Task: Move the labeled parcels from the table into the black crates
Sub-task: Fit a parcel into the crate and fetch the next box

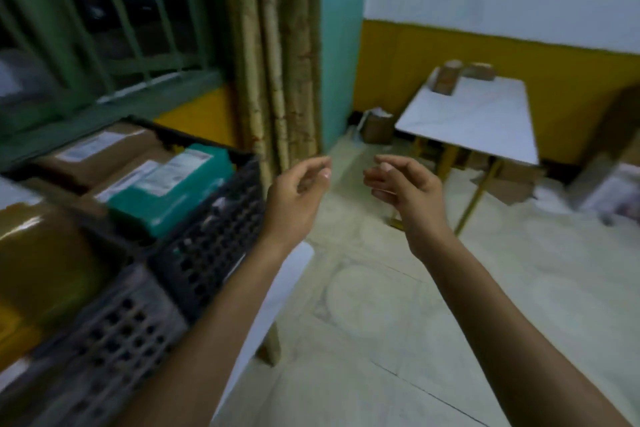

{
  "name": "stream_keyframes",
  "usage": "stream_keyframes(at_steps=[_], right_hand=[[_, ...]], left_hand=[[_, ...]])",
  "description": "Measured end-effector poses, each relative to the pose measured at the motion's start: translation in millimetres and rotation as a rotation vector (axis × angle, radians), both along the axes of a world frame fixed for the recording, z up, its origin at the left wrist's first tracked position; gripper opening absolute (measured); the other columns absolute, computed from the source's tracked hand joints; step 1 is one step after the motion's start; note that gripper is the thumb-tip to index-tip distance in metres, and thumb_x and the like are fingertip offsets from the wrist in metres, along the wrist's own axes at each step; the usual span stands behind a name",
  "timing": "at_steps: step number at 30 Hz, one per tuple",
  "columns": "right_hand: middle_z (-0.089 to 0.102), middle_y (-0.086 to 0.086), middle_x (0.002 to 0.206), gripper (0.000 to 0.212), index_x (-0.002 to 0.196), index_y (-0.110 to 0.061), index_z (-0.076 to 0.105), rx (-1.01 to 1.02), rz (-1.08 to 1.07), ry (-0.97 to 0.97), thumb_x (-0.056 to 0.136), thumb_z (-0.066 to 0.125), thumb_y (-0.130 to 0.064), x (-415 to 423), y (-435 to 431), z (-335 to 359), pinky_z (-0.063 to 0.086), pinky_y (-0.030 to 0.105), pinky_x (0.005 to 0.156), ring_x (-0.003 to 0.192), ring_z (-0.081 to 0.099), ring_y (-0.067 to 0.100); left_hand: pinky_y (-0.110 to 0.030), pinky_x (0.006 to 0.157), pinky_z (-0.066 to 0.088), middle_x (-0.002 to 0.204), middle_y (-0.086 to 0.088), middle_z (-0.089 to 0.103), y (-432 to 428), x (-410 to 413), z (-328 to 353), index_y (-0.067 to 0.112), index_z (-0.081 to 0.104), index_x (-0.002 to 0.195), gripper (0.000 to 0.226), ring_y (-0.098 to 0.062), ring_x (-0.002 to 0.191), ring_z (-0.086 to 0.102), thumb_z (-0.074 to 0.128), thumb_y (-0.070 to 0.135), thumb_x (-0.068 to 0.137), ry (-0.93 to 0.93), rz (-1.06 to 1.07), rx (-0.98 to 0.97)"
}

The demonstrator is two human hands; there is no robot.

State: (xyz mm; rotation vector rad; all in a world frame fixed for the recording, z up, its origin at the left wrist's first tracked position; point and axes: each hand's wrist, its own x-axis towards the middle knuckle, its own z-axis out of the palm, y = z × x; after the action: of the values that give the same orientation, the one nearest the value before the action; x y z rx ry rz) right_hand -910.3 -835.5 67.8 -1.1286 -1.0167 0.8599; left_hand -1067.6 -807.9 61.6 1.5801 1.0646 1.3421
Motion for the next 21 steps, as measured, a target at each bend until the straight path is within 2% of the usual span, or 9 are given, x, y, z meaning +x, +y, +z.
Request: stream_keyframes(at_steps=[1, 4, 5, 7, 9, 13, 19, 21], right_hand=[[0.074, 0.000, 0.081, 0.015, 0.096, -0.018, 0.067, 0.001, -0.050, 0.009, 0.096, 0.054, -0.011, 29.4, -3.0, -1.9, 0.056, 0.024, 0.074, 0.084, 0.071, 0.016], [0.075, 0.001, 0.084, 0.014, 0.096, -0.018, 0.068, 0.008, -0.181, 0.071, 0.096, 0.055, -0.012, 122.7, -13.7, -9.5, 0.055, 0.027, 0.076, 0.086, 0.071, 0.016], [0.075, 0.002, 0.089, 0.014, 0.098, -0.018, 0.068, 0.000, -0.219, 0.087, 0.097, 0.054, -0.015, 154.7, -16.6, -12.8, 0.055, 0.028, 0.079, 0.090, 0.071, 0.016], [0.073, 0.003, 0.103, 0.019, 0.105, -0.020, 0.067, -0.028, -0.288, 0.135, 0.099, 0.050, -0.026, 227.0, -24.4, -17.3, 0.054, 0.031, 0.087, 0.103, 0.068, 0.016], [0.069, 0.003, 0.115, 0.028, 0.113, -0.021, 0.063, -0.064, -0.311, 0.182, 0.101, 0.042, -0.034, 276.0, -27.7, -22.9, 0.050, 0.034, 0.095, 0.113, 0.063, 0.016], [0.061, 0.004, 0.126, 0.045, 0.127, -0.019, 0.055, -0.112, -0.375, 0.194, 0.102, 0.029, -0.045, 384.5, -28.9, -30.1, 0.044, 0.034, 0.101, 0.119, 0.056, 0.015], [0.049, 0.005, 0.144, 0.060, 0.142, -0.015, 0.044, -0.148, -0.417, 0.252, 0.101, 0.020, -0.052, 499.4, 4.0, -52.5, 0.034, 0.034, 0.107, 0.131, 0.045, 0.018], [0.044, 0.005, 0.148, 0.060, 0.144, -0.017, 0.042, -0.150, -0.428, 0.250, 0.101, 0.019, -0.052, 532.9, 23.8, -61.0, 0.031, 0.035, 0.109, 0.135, 0.041, 0.019]], left_hand=[[-0.012, 0.077, 0.046, 0.107, -0.001, 0.067, 7.0, 30.3, -2.3, 0.013, 0.065, 0.110, 0.019, 0.004, 0.081, 0.060, 0.054, 0.010, 0.095, -0.010, -0.053, -0.015], [-0.006, 0.080, 0.043, 0.107, 0.011, 0.065, 24.1, 126.7, -9.6, 0.027, 0.060, 0.110, 0.017, 0.013, 0.095, 0.059, 0.050, 0.027, 0.097, -0.072, -0.208, -0.101], [-0.006, 0.083, 0.040, 0.111, 0.013, 0.064, 29.1, 157.4, -11.5, 0.028, 0.058, 0.115, 0.024, 0.014, 0.100, 0.057, 0.044, 0.037, 0.097, -0.108, -0.243, -0.157], [-0.016, 0.096, 0.032, 0.124, 0.012, 0.057, 39.5, 225.9, -16.1, 0.024, 0.051, 0.131, 0.047, 0.004, 0.116, 0.050, 0.027, 0.049, 0.098, -0.174, -0.320, -0.284], [-0.026, 0.103, 0.025, 0.137, 0.009, 0.050, 50.3, 265.6, -22.4, 0.022, 0.044, 0.139, 0.056, -0.003, 0.125, 0.041, 0.015, 0.050, 0.100, -0.225, -0.338, -0.363], [-0.031, 0.107, 0.021, 0.146, 0.007, 0.043, 66.4, 367.1, -30.5, 0.025, 0.042, 0.141, 0.054, -0.004, 0.129, 0.036, 0.011, 0.047, 0.102, -0.262, -0.356, -0.418], [-0.026, 0.104, 0.020, 0.154, 0.008, 0.030, 102.8, 487.9, -43.5, 0.027, 0.027, 0.149, 0.049, -0.007, 0.140, 0.027, 0.019, 0.042, 0.103, -0.238, -0.383, -0.457], [-0.020, 0.102, 0.021, 0.153, 0.012, 0.029, 124.2, 526.5, -51.2, 0.028, 0.022, 0.150, 0.050, -0.003, 0.137, 0.032, 0.019, 0.045, 0.103, -0.253, -0.401, -0.463]])
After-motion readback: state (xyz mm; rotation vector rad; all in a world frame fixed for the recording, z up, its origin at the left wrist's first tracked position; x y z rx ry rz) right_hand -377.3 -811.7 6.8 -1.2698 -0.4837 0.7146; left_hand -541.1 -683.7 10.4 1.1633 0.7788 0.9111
